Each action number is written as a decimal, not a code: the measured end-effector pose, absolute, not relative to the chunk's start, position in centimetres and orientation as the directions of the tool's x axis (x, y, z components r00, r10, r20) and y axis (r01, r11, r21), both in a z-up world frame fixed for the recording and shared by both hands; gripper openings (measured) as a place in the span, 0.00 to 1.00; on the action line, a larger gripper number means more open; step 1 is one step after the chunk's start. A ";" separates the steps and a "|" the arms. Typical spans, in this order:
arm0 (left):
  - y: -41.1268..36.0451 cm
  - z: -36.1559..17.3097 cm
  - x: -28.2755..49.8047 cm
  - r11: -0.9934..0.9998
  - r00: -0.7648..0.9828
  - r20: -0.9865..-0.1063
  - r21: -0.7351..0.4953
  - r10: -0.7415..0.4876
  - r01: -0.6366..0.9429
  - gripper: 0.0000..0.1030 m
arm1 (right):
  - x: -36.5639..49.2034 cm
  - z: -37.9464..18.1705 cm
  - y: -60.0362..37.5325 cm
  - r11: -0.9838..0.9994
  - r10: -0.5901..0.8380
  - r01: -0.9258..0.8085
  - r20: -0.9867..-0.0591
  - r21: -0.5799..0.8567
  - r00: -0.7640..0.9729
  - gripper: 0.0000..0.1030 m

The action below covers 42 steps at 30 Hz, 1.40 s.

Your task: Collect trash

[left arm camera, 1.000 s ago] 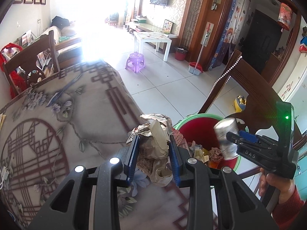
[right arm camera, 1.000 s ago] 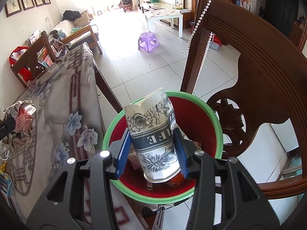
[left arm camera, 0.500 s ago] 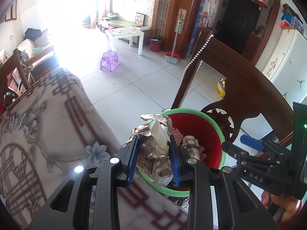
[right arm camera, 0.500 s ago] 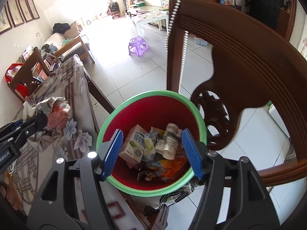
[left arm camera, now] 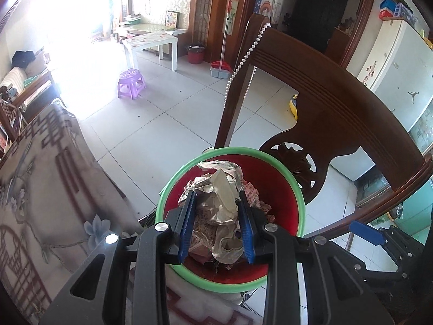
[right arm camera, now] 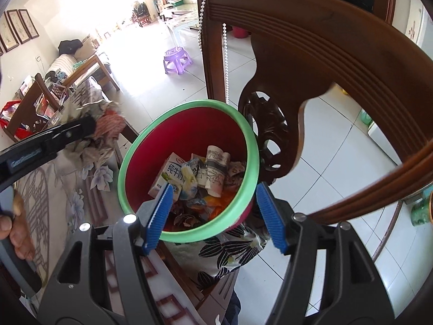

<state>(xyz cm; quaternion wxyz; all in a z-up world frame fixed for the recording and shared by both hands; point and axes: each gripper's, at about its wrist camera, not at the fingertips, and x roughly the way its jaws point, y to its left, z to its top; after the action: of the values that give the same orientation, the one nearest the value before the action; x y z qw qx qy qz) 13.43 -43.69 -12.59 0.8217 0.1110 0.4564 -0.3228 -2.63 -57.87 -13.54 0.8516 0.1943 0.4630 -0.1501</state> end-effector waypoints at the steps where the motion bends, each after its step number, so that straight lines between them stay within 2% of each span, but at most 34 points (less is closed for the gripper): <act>1: -44.1 -12.8 13.6 0.762 0.369 -0.823 -0.113 -0.431 0.638 0.27 | -3.0 -13.4 -57.9 0.879 -0.084 0.439 -0.846 0.186 0.527 0.60; 14: -47.6 -13.1 14.7 0.741 0.358 -0.830 -0.095 -0.428 0.664 0.27 | -5.4 -13.4 -58.6 0.859 -0.104 0.479 -0.853 0.182 0.511 0.60; 17: -48.3 -13.1 15.1 0.733 0.352 -0.828 -0.100 -0.436 0.673 0.39 | -5.3 -12.9 -59.0 0.854 -0.111 0.486 -0.847 0.186 0.520 0.60; 18: -48.4 -13.1 15.2 0.732 0.350 -0.829 -0.100 -0.436 0.674 0.48 | -5.3 -12.8 -59.0 0.853 -0.116 0.488 -0.844 0.186 0.524 0.60; 20: -48.7 -12.9 15.2 0.729 0.351 -0.827 -0.100 -0.439 0.678 0.59 | -5.2 -12.5 -59.1 0.850 -0.125 0.493 -0.839 0.185 0.530 0.60; 23: -48.0 -12.2 14.7 0.719 0.348 -0.820 -0.107 -0.454 0.687 0.61 | -5.1 -12.2 -59.0 0.847 -0.138 0.500 -0.834 0.181 0.535 0.60; 26: -46.0 -10.9 13.8 0.715 0.357 -0.806 -0.114 -0.472 0.690 0.69 | -4.8 -11.9 -58.1 0.851 -0.145 0.497 -0.833 0.171 0.534 0.61; 28: -44.1 -10.0 13.3 0.717 0.362 -0.799 -0.120 -0.480 0.686 0.70 | -4.7 -11.7 -57.2 0.859 -0.146 0.485 -0.830 0.164 0.538 0.65; 33: -37.2 -7.5 11.6 0.745 0.397 -0.769 -0.148 -0.500 0.651 0.77 | -4.2 -10.6 -53.3 0.881 -0.141 0.448 -0.818 0.154 0.558 0.65; 37: -30.4 -5.4 9.8 0.791 0.480 -0.737 -0.121 -0.476 0.600 0.80 | -4.2 -9.1 -49.2 0.899 -0.136 0.411 -0.800 0.148 0.584 0.74; 42: -21.4 -2.3 7.1 0.864 0.615 -0.659 -0.108 -0.433 0.493 0.92 | -4.2 -7.1 -43.6 0.921 -0.115 0.358 -0.773 0.152 0.623 0.85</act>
<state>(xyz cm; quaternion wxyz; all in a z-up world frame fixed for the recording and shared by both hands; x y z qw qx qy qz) 7.09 -21.41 -2.34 0.8975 0.0420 0.3552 -0.2578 -4.17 -43.57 -7.05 0.8889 0.1472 0.4130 -0.1330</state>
